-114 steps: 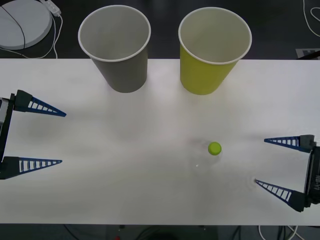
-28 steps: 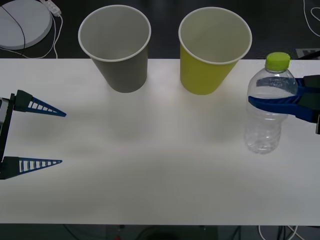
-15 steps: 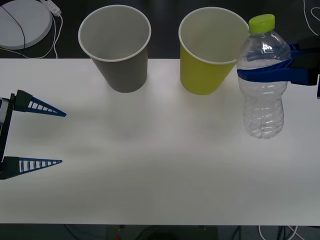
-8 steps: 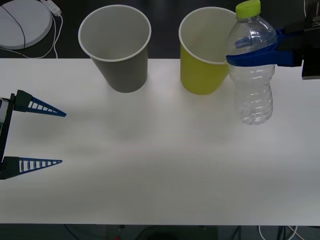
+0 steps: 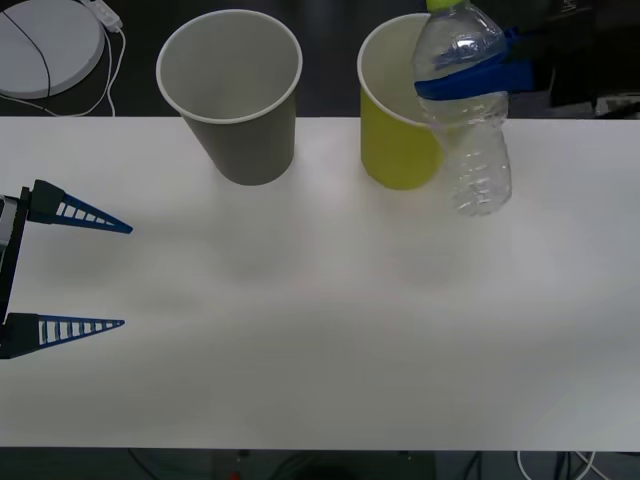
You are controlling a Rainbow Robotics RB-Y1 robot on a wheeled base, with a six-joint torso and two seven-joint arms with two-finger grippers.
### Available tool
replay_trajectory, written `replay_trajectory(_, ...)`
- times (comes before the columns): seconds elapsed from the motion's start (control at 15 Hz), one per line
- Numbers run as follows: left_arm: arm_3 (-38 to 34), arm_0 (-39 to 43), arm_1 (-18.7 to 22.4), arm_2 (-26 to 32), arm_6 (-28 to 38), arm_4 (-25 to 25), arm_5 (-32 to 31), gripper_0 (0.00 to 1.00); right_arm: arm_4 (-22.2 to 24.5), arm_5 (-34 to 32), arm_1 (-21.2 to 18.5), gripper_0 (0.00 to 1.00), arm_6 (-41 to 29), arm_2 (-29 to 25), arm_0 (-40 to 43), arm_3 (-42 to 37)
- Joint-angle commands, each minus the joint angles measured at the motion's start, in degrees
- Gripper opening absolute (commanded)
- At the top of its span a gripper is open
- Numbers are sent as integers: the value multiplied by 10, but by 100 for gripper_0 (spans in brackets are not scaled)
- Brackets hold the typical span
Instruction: Put the can into the green bin and the plastic bottle into the gray bin
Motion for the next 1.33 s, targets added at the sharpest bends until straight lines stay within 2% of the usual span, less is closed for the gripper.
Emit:
replay_trajectory(0.07,0,0,0,0,0,0,0,100,8,-5,23,0,0,57,-62,38)
replay_trajectory(0.47,0,0,0,0,0,0,0,100,20,-5,78,0,0,177,-194,126)
replay_trajectory(1.07,0,0,0,0,0,0,0,100,28,-5,138,0,-1,279,-322,235)
replay_trajectory(1.33,0,0,0,0,0,0,0,100,5,-5,161,0,-1,347,-399,294)
